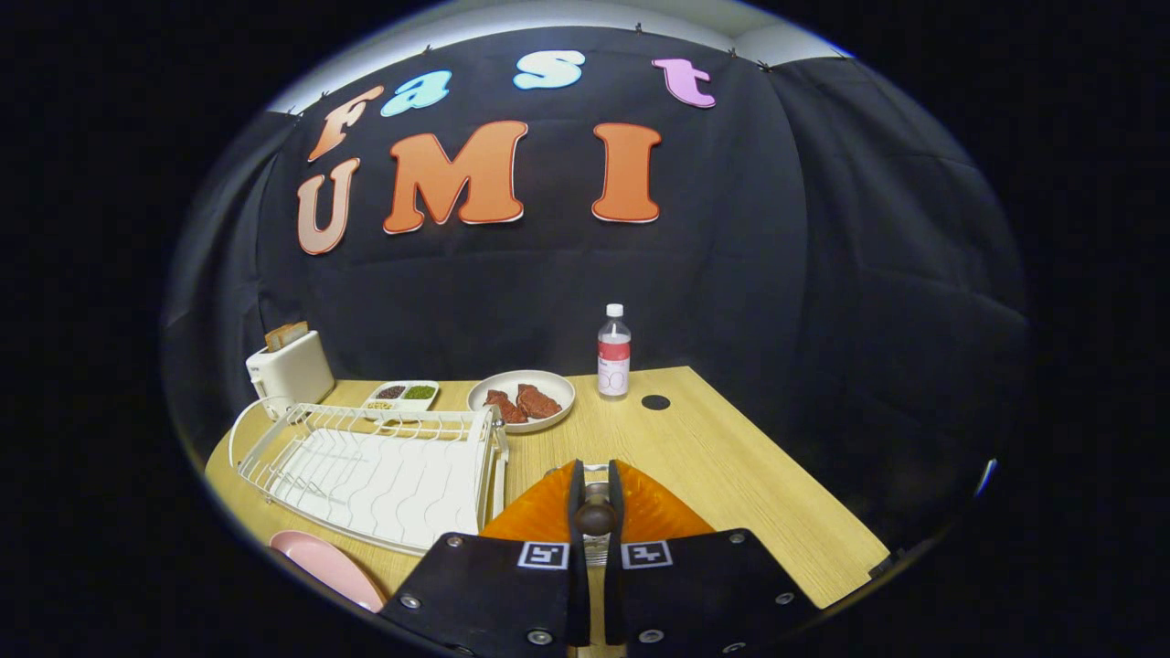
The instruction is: Take the plate from the dish rack, then take the spoon from the basket and place it into the plate.
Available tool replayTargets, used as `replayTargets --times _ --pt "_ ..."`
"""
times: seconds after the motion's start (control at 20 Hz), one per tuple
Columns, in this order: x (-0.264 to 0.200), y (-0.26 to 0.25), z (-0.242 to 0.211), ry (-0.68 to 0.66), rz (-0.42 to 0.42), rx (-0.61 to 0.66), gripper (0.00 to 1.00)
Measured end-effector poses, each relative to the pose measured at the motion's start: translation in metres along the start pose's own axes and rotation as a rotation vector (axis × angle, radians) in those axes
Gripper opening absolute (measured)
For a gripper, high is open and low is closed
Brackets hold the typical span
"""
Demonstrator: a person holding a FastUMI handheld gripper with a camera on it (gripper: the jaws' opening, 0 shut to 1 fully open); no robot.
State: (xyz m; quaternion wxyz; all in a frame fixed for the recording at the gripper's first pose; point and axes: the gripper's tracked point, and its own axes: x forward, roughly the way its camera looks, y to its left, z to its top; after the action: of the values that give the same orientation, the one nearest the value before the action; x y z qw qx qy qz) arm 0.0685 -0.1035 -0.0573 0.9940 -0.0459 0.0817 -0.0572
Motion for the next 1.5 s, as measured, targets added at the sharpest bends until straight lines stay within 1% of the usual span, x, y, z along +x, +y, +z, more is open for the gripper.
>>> replayTargets --times 0.35,0.55,0.75,1.05,1.5 --pt "-0.045 0.011 0.032 -0.057 -0.021 0.039 0.07" --pt "-0.073 0.029 0.034 -0.069 -0.020 0.058 0.06" --pt "-0.099 0.057 0.031 -0.066 -0.005 0.063 0.06" --pt "-0.132 0.110 0.022 -0.063 0.037 0.072 0.06" --pt "-0.155 0.190 -0.004 -0.027 0.130 0.078 0.06"
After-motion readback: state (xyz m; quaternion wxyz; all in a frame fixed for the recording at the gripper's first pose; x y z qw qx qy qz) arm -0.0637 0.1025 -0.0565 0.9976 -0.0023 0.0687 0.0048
